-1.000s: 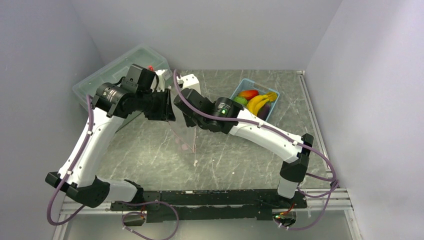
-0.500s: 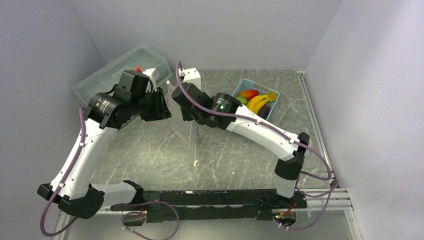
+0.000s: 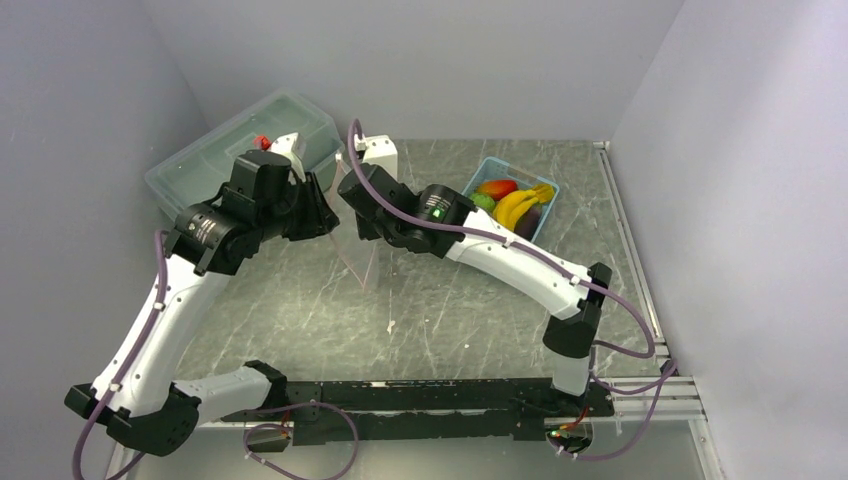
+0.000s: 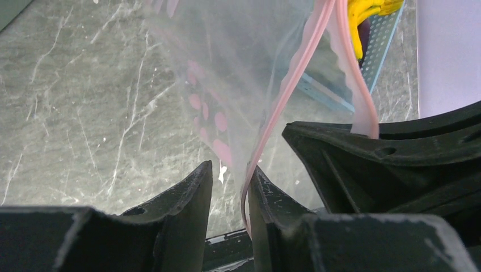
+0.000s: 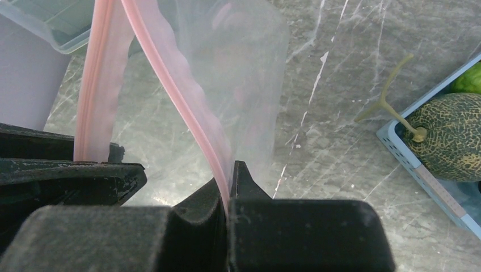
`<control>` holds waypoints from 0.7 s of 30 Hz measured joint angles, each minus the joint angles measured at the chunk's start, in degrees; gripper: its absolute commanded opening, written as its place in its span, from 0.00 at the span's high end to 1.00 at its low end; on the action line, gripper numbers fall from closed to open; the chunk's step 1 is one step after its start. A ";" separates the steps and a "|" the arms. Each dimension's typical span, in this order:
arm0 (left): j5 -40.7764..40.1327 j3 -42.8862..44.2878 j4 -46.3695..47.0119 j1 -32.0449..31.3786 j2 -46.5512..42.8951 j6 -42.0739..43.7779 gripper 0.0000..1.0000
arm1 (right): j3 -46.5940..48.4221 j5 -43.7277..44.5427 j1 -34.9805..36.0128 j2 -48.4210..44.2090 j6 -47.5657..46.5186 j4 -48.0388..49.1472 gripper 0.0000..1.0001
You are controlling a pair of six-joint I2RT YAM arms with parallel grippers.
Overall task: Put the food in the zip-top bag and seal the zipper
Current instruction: Open the zipper of the food storage bag.
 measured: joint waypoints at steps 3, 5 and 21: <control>-0.02 -0.70 1.66 0.00 -0.09 0.00 0.67 | 0.09 -0.11 -0.09 0.59 0.17 0.39 1.00; -0.04 -1.22 2.40 0.00 -0.09 0.02 0.68 | 0.09 -0.35 -0.22 0.85 0.28 0.63 1.00; -2.10 -4.48 3.26 -1.14 -0.09 0.48 0.69 | 1.40 -1.53 -1.60 2.12 0.59 1.88 1.00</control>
